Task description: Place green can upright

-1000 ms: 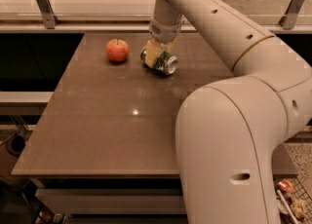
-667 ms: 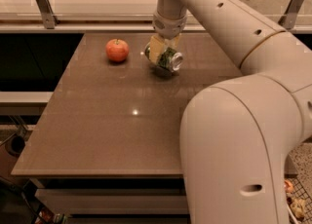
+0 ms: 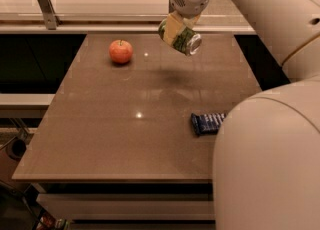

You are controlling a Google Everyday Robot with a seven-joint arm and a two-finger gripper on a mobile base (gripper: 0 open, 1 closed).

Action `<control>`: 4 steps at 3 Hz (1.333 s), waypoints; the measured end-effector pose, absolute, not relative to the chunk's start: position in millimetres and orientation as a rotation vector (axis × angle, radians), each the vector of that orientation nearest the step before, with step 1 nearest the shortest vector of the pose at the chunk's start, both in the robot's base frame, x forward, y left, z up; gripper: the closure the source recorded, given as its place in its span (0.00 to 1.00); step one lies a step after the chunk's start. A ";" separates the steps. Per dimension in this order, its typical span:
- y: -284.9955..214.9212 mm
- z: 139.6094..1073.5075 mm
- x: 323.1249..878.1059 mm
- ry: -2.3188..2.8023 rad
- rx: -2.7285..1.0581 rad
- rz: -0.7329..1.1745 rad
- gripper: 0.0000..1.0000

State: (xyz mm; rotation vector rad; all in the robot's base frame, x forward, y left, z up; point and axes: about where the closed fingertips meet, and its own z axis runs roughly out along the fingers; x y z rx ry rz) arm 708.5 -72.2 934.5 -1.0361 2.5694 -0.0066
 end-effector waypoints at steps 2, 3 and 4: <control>-71.4 971.2 712.1 2.281 -1.112 0.147 1.00; -59.8 971.4 719.5 2.148 -1.151 0.246 1.00; -52.6 968.3 723.6 2.021 -1.162 0.331 1.00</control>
Offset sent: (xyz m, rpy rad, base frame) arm 0.0038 0.0078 0.0559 0.3081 -0.3127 0.2886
